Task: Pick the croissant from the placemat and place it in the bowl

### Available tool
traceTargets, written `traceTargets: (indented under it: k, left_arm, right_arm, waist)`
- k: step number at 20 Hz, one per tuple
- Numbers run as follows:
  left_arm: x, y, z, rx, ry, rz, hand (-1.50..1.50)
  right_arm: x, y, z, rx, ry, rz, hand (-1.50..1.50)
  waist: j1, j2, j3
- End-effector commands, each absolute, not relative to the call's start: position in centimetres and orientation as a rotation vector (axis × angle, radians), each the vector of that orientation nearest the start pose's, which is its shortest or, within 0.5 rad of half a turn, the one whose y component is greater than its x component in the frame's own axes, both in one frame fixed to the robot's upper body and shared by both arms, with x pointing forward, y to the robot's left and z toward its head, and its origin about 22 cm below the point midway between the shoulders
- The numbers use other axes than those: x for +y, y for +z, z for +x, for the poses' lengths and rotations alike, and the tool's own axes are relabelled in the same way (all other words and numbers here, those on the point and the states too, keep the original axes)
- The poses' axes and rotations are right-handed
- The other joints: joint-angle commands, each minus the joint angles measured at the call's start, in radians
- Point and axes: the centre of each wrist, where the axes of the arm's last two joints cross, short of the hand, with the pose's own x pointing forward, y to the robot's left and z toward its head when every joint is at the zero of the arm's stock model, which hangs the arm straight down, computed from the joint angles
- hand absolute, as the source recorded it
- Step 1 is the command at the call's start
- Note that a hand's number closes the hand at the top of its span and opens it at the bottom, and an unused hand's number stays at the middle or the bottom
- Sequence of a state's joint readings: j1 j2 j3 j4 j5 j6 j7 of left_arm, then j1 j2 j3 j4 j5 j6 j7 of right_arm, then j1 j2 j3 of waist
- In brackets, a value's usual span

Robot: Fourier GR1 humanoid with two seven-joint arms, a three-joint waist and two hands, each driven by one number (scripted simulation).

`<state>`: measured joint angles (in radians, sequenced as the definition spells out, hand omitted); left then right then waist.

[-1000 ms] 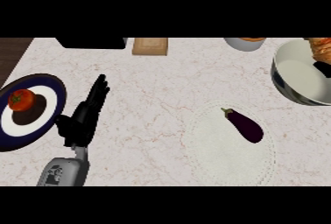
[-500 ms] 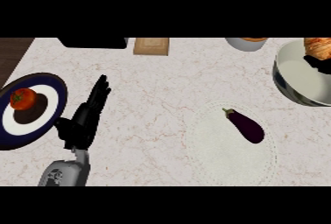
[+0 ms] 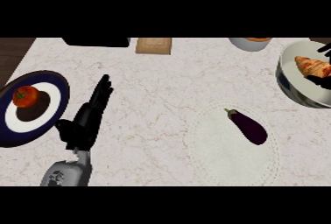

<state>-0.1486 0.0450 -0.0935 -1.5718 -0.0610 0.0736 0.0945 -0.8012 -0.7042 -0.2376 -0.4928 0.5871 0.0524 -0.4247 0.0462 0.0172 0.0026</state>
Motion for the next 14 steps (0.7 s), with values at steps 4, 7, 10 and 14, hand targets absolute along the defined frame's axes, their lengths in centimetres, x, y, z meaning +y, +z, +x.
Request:
traceTargets:
  k: [4, 7, 10, 14]
  left_arm:
    - [19.3, 3.6, 27.9, -1.618, -0.145, 0.019, 0.0]
    - [18.8, 4.2, 28.4, -1.618, -0.161, 0.036, 0.0]
    - [22.1, 3.2, 27.1, -1.608, -0.15, 0.032, 0.0]
    - [19.3, 3.3, 27.3, -1.614, -0.135, 0.031, 0.0]
  right_arm:
    - [-45.6, 10.7, 38.0, -1.528, 0.722, -0.617, -1.5]
    - [-46.0, 11.4, 38.1, -1.663, 0.635, -0.518, -1.5]
    - [-47.6, 14.2, 37.9, -1.768, 0.526, -0.542, -1.5]
    - [-47.9, 14.5, 37.8, -1.841, 0.378, -0.529, -1.5]
  waist:
    - [0.004, 0.003, 0.001]
    - [-0.004, 0.0, 0.001]
    - [-0.002, -0.003, 0.0]
    - [-0.008, -0.004, 0.0]
